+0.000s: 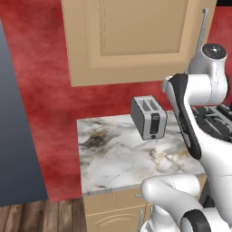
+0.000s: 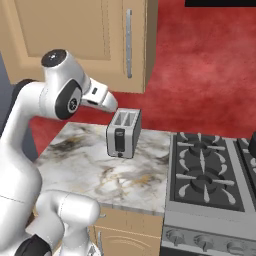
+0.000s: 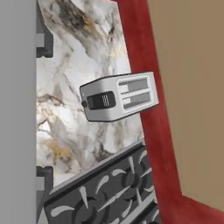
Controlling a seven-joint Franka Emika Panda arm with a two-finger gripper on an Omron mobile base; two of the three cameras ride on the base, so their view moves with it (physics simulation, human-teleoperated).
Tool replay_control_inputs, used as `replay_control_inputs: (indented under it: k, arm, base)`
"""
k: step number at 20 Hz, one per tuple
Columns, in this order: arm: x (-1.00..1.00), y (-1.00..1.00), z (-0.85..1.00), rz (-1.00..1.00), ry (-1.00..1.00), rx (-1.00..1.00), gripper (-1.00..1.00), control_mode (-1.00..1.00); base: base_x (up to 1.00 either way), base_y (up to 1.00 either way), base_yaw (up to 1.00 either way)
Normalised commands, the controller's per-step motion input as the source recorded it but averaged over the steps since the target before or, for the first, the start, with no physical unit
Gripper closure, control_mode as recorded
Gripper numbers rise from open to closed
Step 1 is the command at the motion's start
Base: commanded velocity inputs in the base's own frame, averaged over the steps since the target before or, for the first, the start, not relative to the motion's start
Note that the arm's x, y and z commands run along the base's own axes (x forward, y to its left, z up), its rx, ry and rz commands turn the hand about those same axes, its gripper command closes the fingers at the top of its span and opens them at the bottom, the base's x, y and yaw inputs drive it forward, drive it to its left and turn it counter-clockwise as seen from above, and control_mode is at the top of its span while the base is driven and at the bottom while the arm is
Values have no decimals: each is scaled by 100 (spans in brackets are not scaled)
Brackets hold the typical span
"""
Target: Open the cabinet and move the ladle to the pot. Then close the cabinet.
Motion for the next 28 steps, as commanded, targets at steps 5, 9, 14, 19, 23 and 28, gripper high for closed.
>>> replay_control_inputs:
  k: [5,9,14,19,23,28]
  arm:
    - [0,-58,34,-5,-5,0,-100,-100]
    - [0,-50,31,0,-3,0,-100,-100]
    - [0,-45,30,0,-9,0,-100,-100]
    - [0,-15,28,3,-18,0,-100,-100]
    - [0,0,26,8,-19,0,-100,-100]
    - [1,0,30,8,-18,0,-100,-100]
  base:
    - [0,0,0]
    - [0,0,0]
    - [0,0,0]
    - [0,0,0]
    - [0,0,0]
    - [0,0,0]
